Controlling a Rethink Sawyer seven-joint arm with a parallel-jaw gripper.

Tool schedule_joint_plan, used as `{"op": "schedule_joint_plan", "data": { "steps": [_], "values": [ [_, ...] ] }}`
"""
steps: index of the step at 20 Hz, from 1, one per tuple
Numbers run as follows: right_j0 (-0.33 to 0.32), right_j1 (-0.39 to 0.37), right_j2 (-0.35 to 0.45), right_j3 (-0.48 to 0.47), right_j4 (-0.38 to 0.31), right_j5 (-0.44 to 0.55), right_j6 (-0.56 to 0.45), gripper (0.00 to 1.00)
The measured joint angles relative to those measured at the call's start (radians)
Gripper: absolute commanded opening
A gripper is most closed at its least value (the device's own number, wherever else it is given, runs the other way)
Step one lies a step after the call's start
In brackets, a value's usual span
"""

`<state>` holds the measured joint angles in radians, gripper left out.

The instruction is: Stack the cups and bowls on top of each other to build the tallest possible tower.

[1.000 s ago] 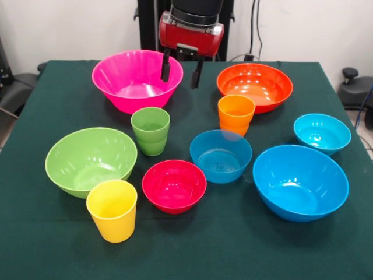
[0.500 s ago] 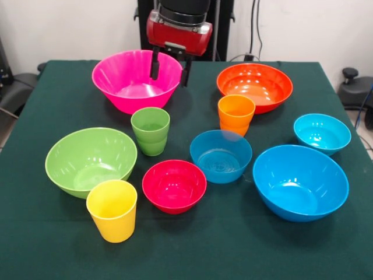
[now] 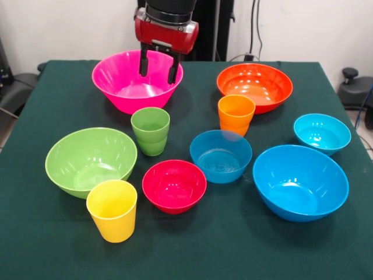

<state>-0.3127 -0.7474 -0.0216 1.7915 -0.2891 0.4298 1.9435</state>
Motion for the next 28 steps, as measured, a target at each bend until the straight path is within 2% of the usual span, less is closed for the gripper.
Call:
{"op": "schedule_joint_plan", "data": {
  "steps": [15,28],
  "values": [
    [0.010,0.007,-0.026,0.008,0.000,-0.033,0.000,1.00],
    [0.012,0.092,-0.032,0.007,0.002,-0.070,0.000,1.00]
  ]
}}
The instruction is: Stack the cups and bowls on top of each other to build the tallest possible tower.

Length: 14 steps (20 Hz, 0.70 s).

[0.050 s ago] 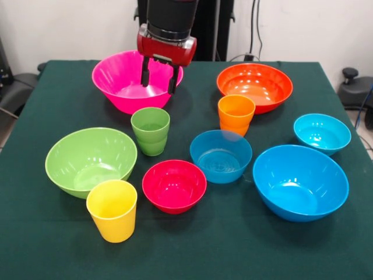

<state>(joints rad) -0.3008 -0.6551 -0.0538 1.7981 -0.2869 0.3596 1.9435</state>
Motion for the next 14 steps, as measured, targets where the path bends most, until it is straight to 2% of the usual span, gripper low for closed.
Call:
{"op": "schedule_joint_plan", "data": {
  "steps": [14],
  "values": [
    [0.007,0.078,-0.053,-0.040,0.010,-0.010,0.000,1.00]
  ]
}}
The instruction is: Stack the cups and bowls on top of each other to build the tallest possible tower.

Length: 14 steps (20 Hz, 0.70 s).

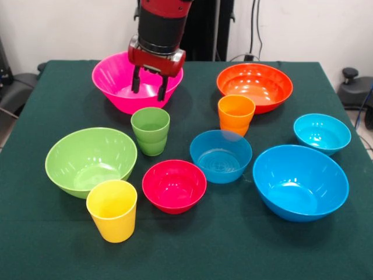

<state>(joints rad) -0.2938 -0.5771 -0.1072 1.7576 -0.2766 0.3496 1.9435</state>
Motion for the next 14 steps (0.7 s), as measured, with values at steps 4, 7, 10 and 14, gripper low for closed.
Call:
{"op": "schedule_joint_plan", "data": {
  "steps": [4,7,10,14],
  "values": [
    [0.006,0.018,-0.021,-0.007,0.001,-0.003,0.000,1.00],
    [0.017,0.023,-0.033,-0.008,0.006,-0.003,0.000,1.00],
    [0.034,0.021,-0.045,-0.010,0.010,-0.003,0.000,1.00],
    [0.064,0.009,-0.066,-0.013,0.019,-0.003,0.000,1.00]
  ]
}}
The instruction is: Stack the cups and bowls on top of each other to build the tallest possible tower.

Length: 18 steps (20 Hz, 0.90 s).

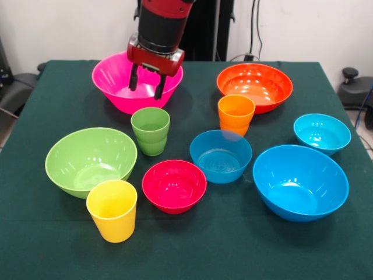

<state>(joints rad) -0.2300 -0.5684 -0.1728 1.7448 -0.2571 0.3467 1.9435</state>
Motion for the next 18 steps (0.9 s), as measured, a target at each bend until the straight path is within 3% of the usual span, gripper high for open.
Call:
{"op": "schedule_joint_plan", "data": {
  "steps": [4,11,18],
  "values": [
    [0.046,-0.017,-0.033,-0.004,0.035,0.000,0.004,1.00],
    [0.140,-0.032,-0.085,-0.005,0.169,0.000,0.087,1.00],
    [0.179,-0.031,-0.093,-0.004,0.230,0.001,0.146,1.00]
  ]
}}
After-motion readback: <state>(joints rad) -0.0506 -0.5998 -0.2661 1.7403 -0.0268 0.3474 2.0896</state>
